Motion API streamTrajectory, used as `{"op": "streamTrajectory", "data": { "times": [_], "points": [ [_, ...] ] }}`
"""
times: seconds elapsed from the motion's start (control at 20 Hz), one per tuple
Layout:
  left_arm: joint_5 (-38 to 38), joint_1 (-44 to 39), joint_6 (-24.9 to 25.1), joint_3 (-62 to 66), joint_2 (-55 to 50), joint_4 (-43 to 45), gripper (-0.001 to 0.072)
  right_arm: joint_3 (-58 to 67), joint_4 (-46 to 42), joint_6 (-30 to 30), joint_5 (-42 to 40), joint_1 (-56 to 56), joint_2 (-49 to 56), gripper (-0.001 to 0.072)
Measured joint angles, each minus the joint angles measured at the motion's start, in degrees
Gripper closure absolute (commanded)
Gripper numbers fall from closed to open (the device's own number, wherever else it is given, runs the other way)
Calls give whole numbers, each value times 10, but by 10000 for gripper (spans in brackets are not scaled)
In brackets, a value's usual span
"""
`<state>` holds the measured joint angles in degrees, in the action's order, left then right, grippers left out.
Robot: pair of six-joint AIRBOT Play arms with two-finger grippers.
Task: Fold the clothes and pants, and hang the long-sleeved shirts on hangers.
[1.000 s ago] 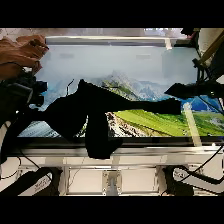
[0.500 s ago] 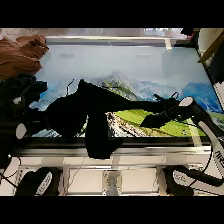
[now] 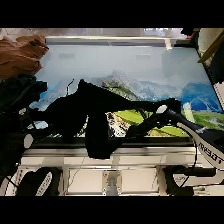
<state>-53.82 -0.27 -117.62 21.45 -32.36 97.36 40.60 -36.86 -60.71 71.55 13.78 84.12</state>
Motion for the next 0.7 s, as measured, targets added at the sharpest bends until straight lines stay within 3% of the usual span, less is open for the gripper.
{"op": "streamTrajectory", "data": {
  "times": [0.7],
  "points": [
    [20, 0, -3, -6, -3, -2, 13, 2, 49, 3, -88, 116, 14, 265]
  ]
}}
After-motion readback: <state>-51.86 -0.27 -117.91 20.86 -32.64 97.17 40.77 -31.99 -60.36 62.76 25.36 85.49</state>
